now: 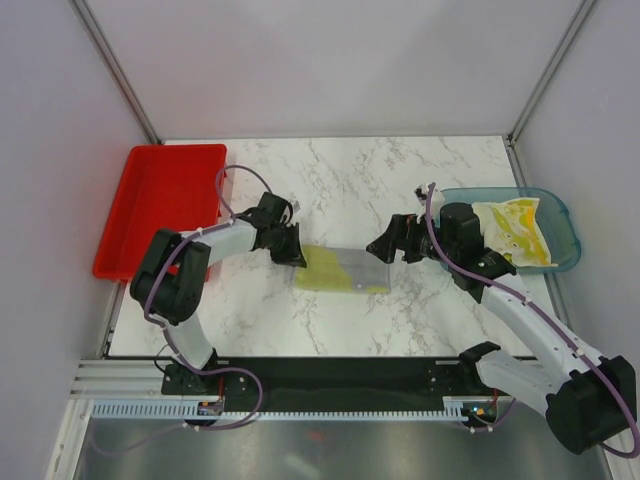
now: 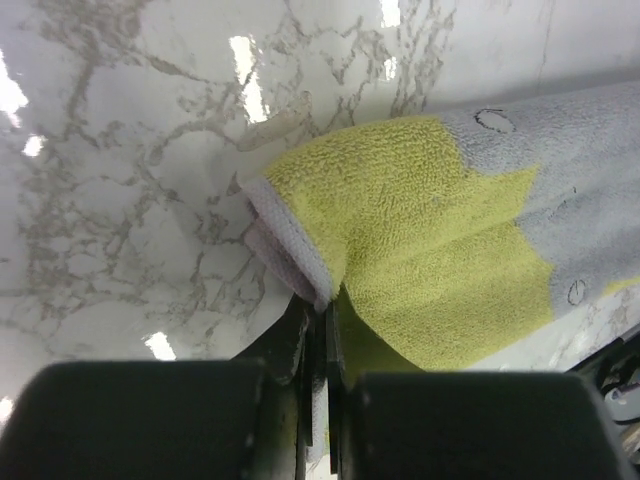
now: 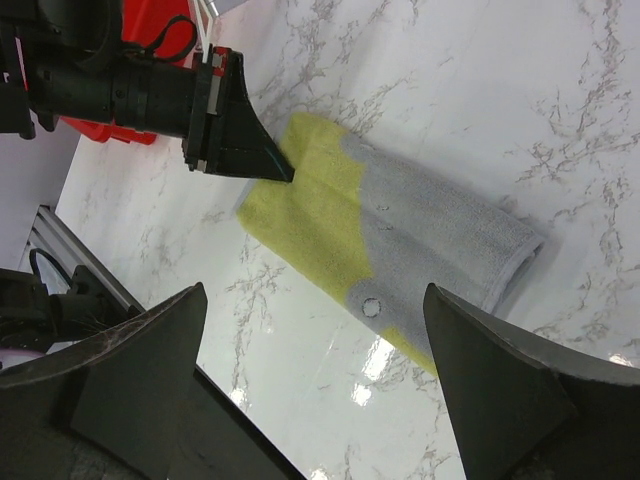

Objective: Fold and stack the towels
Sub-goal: Neatly place the folded towel into the bin

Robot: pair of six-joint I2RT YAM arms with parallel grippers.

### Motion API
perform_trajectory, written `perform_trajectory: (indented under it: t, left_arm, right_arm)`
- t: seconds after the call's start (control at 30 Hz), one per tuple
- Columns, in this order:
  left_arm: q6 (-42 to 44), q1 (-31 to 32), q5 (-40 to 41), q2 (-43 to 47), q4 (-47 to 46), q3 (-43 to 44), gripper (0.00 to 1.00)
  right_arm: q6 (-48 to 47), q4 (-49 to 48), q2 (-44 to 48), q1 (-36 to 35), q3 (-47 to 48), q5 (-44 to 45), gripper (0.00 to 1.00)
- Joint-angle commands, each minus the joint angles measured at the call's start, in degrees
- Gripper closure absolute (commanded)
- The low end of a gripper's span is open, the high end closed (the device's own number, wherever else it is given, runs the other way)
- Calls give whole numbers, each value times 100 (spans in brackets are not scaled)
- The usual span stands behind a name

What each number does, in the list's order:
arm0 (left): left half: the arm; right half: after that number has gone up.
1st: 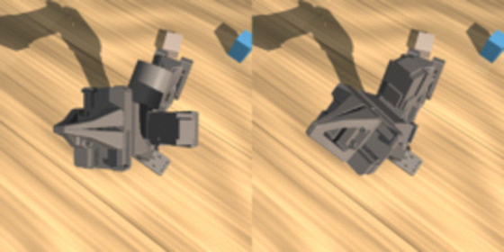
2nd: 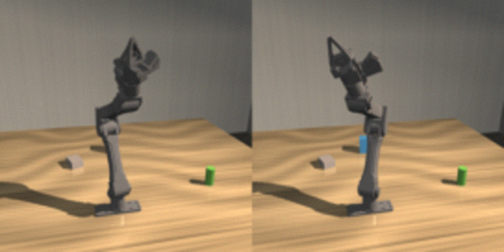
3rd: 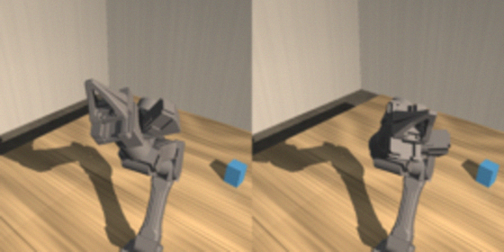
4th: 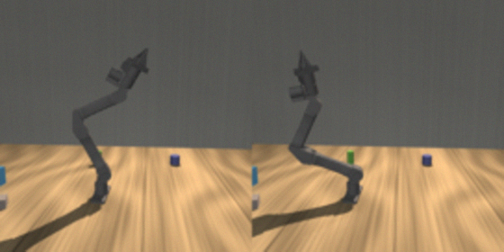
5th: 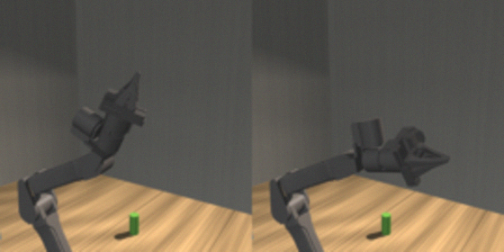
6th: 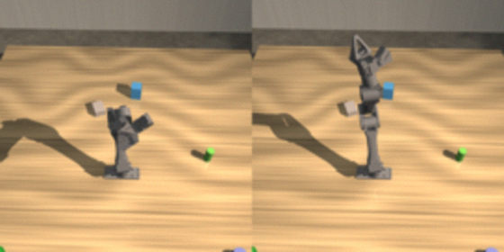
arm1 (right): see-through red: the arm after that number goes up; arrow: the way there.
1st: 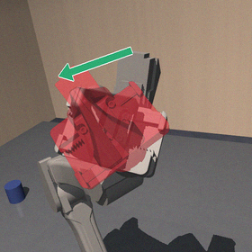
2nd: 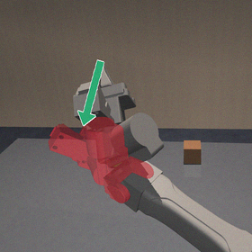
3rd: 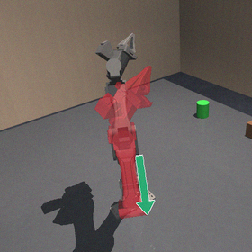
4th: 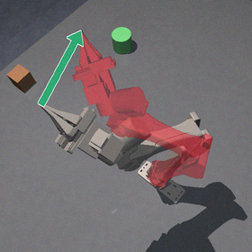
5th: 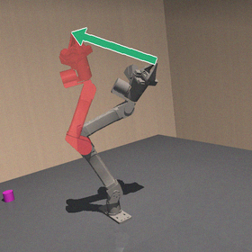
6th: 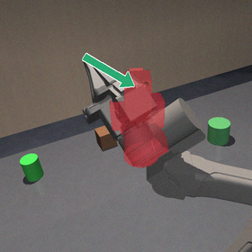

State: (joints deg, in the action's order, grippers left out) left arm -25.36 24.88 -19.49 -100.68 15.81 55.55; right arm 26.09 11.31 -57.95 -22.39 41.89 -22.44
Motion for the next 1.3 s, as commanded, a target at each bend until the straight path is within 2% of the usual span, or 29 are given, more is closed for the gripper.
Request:
perform_trajectory:
  t: [0.0, 0.17, 0.3, 0.47, 0.63, 0.83, 1.03, 1.07, 1.2, 1.27]
  left_arm:
    - [31, 34, 557, -66, 842, 630, 98]
    - [566, 17, 1586, -4, 2317, 1616, 98]
    - [945, -150, 2394, -83, 3118, 2318, 98]
    - [1428, -405, 3143, -153, 3560, 2759, 98]
    - [1736, -1002, 3617, -320, 3990, 3400, 98]
    - [2018, -1574, 4356, -654, 4079, 3998, 98]
    - [2387, -1899, 5102, -1330, 4141, 5175, 98]
    - [2378, -2004, 5313, -1383, 4027, 5237, 98]
    - [2396, -2374, 5043, -1331, 3316, 5045, 98]
    - [2387, -2418, 5321, -1454, 3271, 5106, 98]
  right_arm:
    - [-104, -50, 100, -11, 284, -42, 2]
    - [-130, 11, 197, -11, 302, -33, 2]
    - [-174, 38, 276, -11, 329, -6, 2]
    - [-279, 38, 267, -11, 364, 108, 2]
    - [-402, 38, 214, -11, 381, 239, 2]
    - [-595, 20, 39, -19, 469, 205, 2]
    - [-648, -269, -128, -11, 399, 64, 2]
    - [-675, -287, -189, -11, 399, 29, 2]
    - [-658, -428, -260, -11, 399, -190, 2]
    - [-631, -621, -225, -11, 338, -261, 2]
